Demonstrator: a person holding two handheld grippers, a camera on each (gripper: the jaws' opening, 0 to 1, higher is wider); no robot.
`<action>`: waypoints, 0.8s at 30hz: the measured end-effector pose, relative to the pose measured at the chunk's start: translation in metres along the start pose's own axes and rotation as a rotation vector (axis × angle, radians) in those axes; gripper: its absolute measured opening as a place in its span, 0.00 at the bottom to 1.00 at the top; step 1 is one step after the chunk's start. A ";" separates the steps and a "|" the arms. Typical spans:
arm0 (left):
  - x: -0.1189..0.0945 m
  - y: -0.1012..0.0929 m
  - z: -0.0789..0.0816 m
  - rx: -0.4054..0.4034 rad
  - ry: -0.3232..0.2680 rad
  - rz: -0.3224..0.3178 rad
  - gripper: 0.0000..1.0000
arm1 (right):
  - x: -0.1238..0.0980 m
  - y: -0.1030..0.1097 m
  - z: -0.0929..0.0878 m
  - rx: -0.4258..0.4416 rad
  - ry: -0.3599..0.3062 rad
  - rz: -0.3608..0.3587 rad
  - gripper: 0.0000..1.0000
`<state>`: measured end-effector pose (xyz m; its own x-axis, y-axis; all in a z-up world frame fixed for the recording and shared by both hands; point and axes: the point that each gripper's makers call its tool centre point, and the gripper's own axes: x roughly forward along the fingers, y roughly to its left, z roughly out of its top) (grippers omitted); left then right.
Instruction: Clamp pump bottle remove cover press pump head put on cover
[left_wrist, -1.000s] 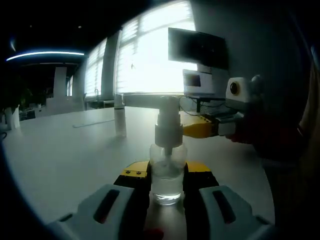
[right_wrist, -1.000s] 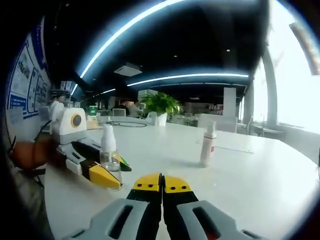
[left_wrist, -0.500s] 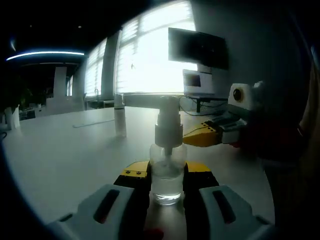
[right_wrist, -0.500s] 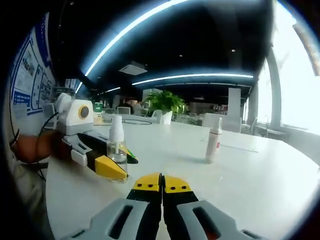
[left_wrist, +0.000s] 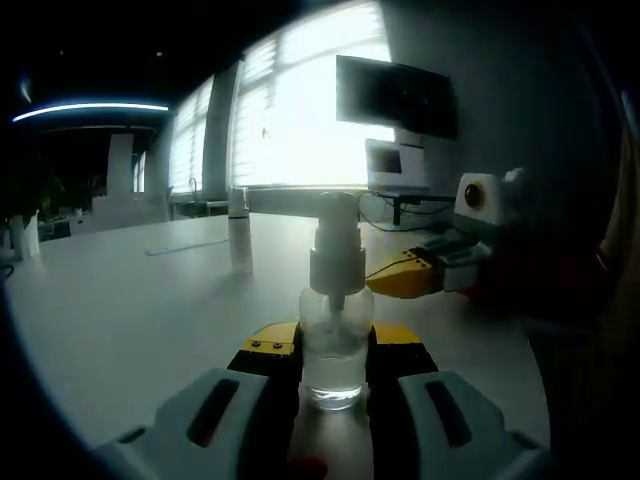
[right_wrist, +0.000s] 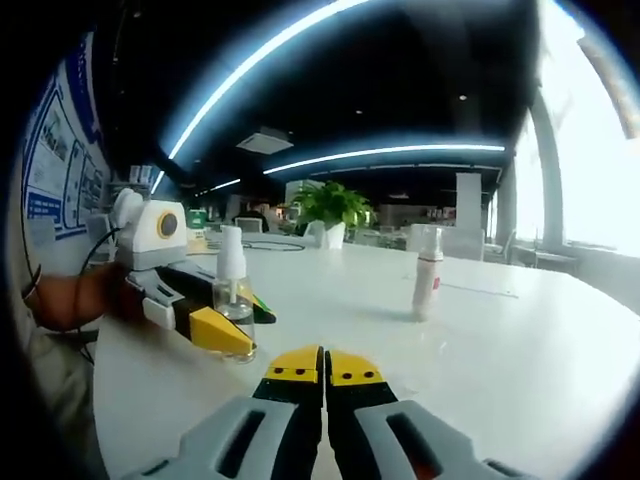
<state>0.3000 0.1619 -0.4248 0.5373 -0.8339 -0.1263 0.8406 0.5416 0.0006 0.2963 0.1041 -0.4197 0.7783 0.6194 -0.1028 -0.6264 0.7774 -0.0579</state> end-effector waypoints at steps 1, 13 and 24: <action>0.000 0.000 0.000 0.000 0.000 0.000 0.16 | 0.000 0.000 0.000 0.002 -0.003 0.001 0.00; -0.001 0.001 0.000 0.002 0.001 0.002 0.16 | 0.000 -0.005 0.003 0.017 -0.025 0.001 0.00; -0.001 0.001 0.001 0.003 0.001 0.006 0.16 | 0.002 0.001 -0.003 -0.085 0.006 0.006 0.00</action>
<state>0.2998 0.1633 -0.4240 0.5421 -0.8307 -0.1270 0.8377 0.5460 0.0044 0.2969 0.1054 -0.4234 0.7743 0.6233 -0.1092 -0.6327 0.7614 -0.1412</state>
